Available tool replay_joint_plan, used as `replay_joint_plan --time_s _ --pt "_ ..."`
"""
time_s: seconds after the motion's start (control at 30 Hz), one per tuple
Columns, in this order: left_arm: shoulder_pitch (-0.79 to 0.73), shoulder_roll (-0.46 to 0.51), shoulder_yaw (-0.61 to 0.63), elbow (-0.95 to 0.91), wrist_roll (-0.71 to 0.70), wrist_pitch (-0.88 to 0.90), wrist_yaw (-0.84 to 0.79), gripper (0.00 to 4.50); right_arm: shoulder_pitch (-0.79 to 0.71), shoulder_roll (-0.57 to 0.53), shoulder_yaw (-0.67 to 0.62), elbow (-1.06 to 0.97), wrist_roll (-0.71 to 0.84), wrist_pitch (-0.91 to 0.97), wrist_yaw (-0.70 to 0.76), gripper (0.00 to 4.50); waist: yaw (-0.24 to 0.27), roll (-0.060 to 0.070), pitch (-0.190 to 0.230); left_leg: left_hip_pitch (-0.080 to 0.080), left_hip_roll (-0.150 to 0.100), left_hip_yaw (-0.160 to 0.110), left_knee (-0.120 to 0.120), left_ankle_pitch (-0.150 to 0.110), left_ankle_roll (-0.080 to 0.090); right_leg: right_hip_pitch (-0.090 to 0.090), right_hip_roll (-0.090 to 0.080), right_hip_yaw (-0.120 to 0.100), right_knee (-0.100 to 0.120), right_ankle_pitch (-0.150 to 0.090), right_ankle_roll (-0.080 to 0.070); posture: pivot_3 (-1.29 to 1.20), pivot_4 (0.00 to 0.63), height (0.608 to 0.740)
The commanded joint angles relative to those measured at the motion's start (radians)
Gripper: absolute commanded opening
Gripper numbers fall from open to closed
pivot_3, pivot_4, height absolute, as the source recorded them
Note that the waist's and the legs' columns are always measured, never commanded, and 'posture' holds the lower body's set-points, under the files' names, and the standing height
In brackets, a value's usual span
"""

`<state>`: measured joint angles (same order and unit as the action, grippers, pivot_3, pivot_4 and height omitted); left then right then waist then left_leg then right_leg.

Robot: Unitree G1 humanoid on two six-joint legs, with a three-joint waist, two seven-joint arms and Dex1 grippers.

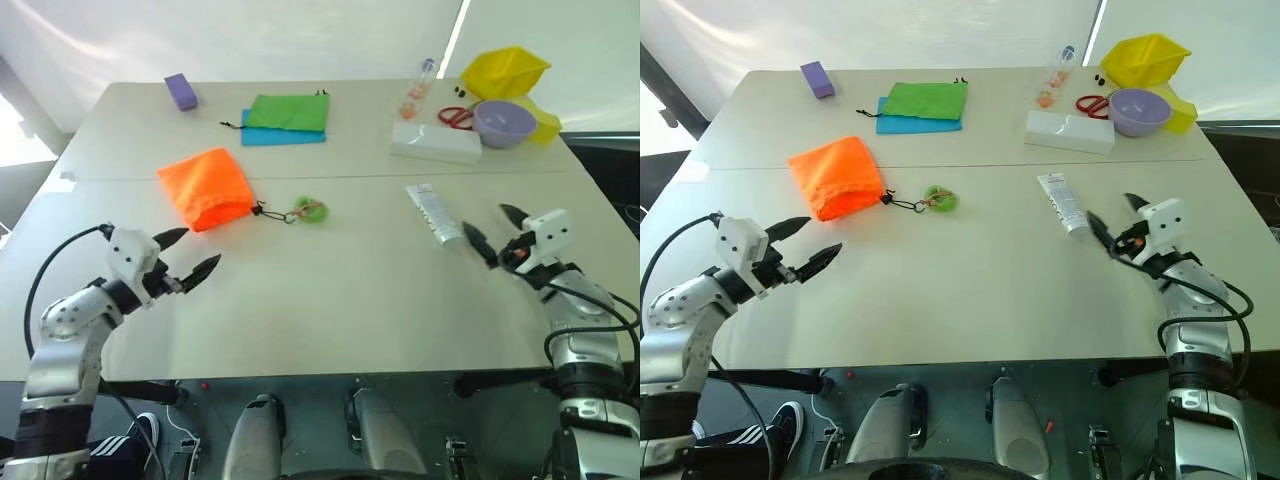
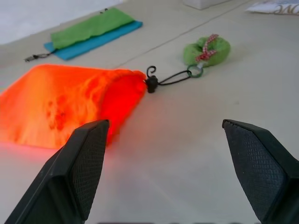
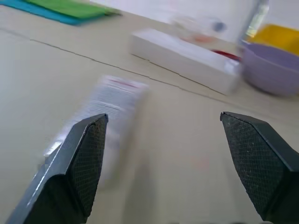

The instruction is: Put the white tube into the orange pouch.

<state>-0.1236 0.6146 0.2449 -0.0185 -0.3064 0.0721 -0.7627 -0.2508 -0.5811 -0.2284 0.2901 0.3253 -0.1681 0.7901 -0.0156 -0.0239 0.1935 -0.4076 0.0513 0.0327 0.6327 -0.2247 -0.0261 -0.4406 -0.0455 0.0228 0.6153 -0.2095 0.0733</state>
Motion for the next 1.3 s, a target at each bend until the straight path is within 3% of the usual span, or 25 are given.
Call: replay_joint_plan --time_s 0.03,0.2,0.33,0.63,0.77,0.93,0.97,1.3 --pt "-0.062 -0.002 -0.031 0.042 0.109 -0.094 0.077 4.12 0.055 -0.007 0.099 -0.264 0.065 0.062 0.117 4.01 0.002 0.000 0.000 0.000 0.000 0.000 0.000 0.000 0.000 0.000 0.000 0.000 0.000 0.000 0.000 0.00 0.150 0.740" --pt "-0.164 -0.007 -0.083 0.152 0.257 -0.129 0.218 4.12 0.087 -0.031 0.213 -0.419 0.021 0.153 0.154 4.01 0.002 0.000 0.000 0.000 0.000 0.000 0.003 0.000 0.000 0.001 0.000 0.000 0.001 0.000 0.000 0.00 0.150 0.740" --pt "-0.224 -0.018 -0.129 0.227 0.348 -0.162 0.299 4.12 0.082 0.019 0.272 -0.460 -0.012 0.182 0.106 4.01 0.003 -0.001 0.000 0.000 0.000 0.000 0.005 0.000 0.000 0.001 -0.001 0.000 0.001 0.000 0.000 0.00 0.150 0.740" --pt "-0.316 -0.047 -0.195 0.364 0.445 -0.194 0.400 4.12 0.053 0.060 0.292 -0.441 -0.061 0.178 0.048 4.01 0.003 -0.001 -0.001 -0.001 0.000 0.000 0.005 0.000 0.000 0.001 -0.001 -0.001 0.002 0.001 0.000 0.00 0.150 0.740" --pt "-0.319 -0.052 -0.201 0.375 0.459 -0.180 0.417 2.88 0.051 0.057 0.272 -0.428 -0.058 0.177 0.041 4.06 0.003 -0.001 -0.001 0.000 0.000 0.000 0.005 0.000 0.000 0.001 -0.001 -0.001 0.002 0.001 0.000 0.00 0.150 0.740" --pt "-0.301 -0.051 -0.205 0.356 0.453 -0.178 0.411 0.21 0.044 0.054 0.257 -0.413 -0.053 0.176 0.035 4.06 0.003 -0.001 -0.001 0.000 0.000 0.000 0.005 0.000 0.000 0.001 -0.001 -0.001 0.002 0.001 0.000 0.00 0.150 0.740" --pt "-0.298 -0.047 -0.203 0.355 0.452 -0.173 0.411 0.01 0.041 0.053 0.254 -0.407 -0.054 0.174 0.034 4.06 0.003 -0.001 -0.001 0.000 0.000 0.000 0.005 0.000 0.000 0.001 -0.001 -0.001 0.002 0.001 0.000 0.00 0.150 0.740" --pt "-0.231 0.008 -0.172 0.264 0.378 -0.140 0.313 0.01 0.014 0.017 0.197 -0.326 -0.075 0.135 0.033 4.06 0.002 -0.001 -0.001 0.000 0.000 0.000 0.005 0.000 0.000 0.001 -0.001 -0.001 0.004 0.001 0.000 0.00 0.150 0.740"
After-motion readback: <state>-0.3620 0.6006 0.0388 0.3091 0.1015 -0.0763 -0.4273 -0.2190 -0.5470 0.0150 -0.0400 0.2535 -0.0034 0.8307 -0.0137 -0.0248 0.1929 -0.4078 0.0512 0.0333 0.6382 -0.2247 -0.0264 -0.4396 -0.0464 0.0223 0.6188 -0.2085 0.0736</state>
